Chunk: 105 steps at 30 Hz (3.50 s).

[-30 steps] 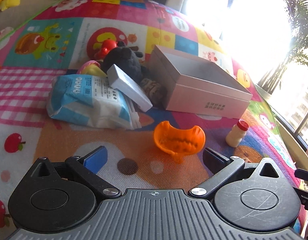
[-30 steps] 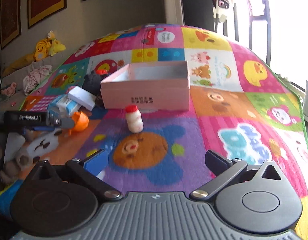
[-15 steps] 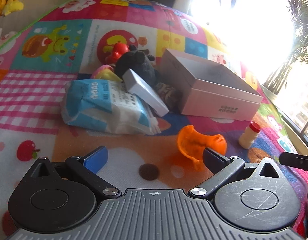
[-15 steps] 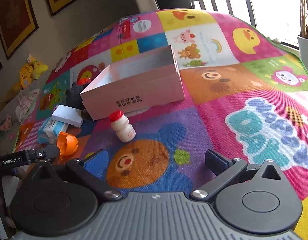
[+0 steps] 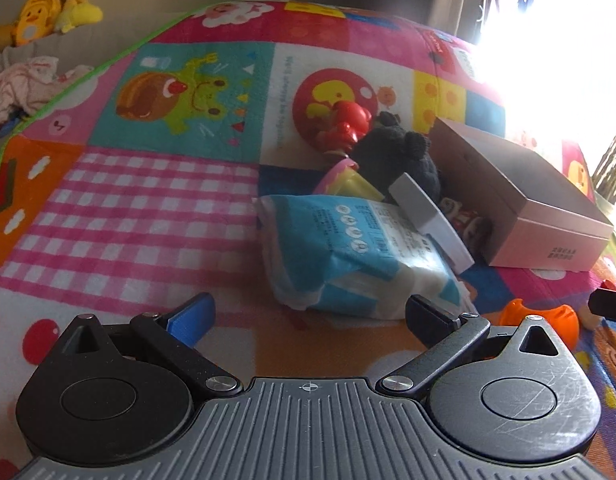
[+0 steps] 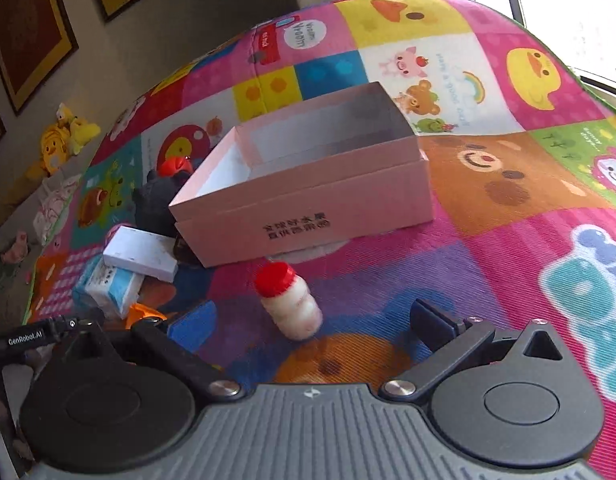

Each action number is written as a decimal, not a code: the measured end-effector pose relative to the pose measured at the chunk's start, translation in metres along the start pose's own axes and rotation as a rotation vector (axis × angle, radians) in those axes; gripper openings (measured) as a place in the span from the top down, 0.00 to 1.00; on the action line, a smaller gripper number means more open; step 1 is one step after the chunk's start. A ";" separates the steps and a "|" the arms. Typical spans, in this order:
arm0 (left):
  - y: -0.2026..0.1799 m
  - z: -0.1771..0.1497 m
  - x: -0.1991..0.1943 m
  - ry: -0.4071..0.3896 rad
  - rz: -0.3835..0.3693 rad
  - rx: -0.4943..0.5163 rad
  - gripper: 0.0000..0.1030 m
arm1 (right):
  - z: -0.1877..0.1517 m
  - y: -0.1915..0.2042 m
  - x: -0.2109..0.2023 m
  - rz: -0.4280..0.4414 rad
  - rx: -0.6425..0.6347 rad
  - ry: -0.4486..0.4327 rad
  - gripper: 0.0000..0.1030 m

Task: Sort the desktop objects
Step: 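Move the left tool toward the orange cup while the right tool approaches the yogurt bottle, then close the left tool on the orange cup while the right tool grasps the yogurt bottle, then lift and drop the orange cup into the pink box while the right tool drops the bottle in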

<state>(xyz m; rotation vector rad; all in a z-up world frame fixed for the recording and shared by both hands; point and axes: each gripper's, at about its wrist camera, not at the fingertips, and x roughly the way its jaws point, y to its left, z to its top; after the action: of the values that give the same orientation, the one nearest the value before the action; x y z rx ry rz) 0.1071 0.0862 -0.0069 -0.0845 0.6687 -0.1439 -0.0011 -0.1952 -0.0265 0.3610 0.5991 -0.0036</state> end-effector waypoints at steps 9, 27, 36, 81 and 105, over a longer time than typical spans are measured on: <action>0.006 -0.004 -0.006 -0.038 0.011 -0.021 0.00 | -0.002 0.048 0.012 0.055 -0.160 -0.075 0.00; 0.000 -0.035 -0.064 0.004 0.171 -0.077 0.00 | -0.023 0.067 -0.011 0.136 -0.312 -0.019 0.00; -0.068 -0.023 -0.066 -0.056 -0.006 -0.115 0.00 | -0.005 -0.001 -0.067 0.060 -0.393 -0.031 0.00; -0.146 -0.021 -0.035 0.042 -0.124 0.140 0.34 | -0.007 -0.013 -0.062 0.059 -0.482 0.075 0.32; -0.152 -0.019 -0.051 0.034 -0.161 0.273 0.46 | 0.024 0.003 -0.102 0.159 -0.418 0.097 0.56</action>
<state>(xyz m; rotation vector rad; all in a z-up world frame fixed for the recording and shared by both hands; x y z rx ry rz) 0.0403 -0.0562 0.0283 0.1271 0.6708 -0.3903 -0.0718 -0.2110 0.0495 0.0014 0.6484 0.2890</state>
